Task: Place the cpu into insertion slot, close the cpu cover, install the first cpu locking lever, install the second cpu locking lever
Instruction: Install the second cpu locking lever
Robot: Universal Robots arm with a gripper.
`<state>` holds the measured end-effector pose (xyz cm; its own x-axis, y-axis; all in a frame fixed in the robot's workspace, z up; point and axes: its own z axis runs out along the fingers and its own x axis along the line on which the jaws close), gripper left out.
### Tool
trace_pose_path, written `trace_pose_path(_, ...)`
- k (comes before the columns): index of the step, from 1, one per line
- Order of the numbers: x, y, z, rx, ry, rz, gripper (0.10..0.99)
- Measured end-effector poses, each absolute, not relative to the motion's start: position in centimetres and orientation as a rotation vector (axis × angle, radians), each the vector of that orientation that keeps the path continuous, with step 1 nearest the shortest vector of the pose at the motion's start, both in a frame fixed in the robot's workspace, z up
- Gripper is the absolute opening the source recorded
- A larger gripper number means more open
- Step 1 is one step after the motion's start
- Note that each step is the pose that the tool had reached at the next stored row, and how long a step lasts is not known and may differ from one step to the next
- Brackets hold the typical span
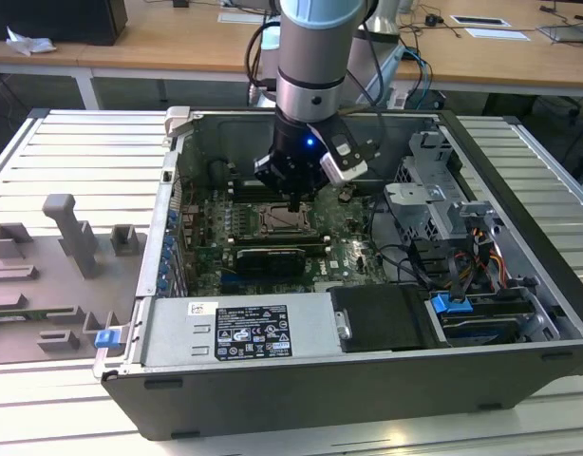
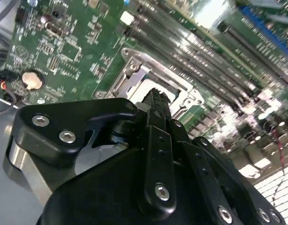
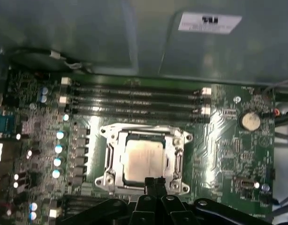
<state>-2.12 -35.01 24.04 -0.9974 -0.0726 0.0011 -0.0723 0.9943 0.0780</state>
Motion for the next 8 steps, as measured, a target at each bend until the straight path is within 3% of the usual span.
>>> trace_pose_path(8, -2.4, -36.8, 23.6, 0.113, -3.133, -0.150, 0.106)
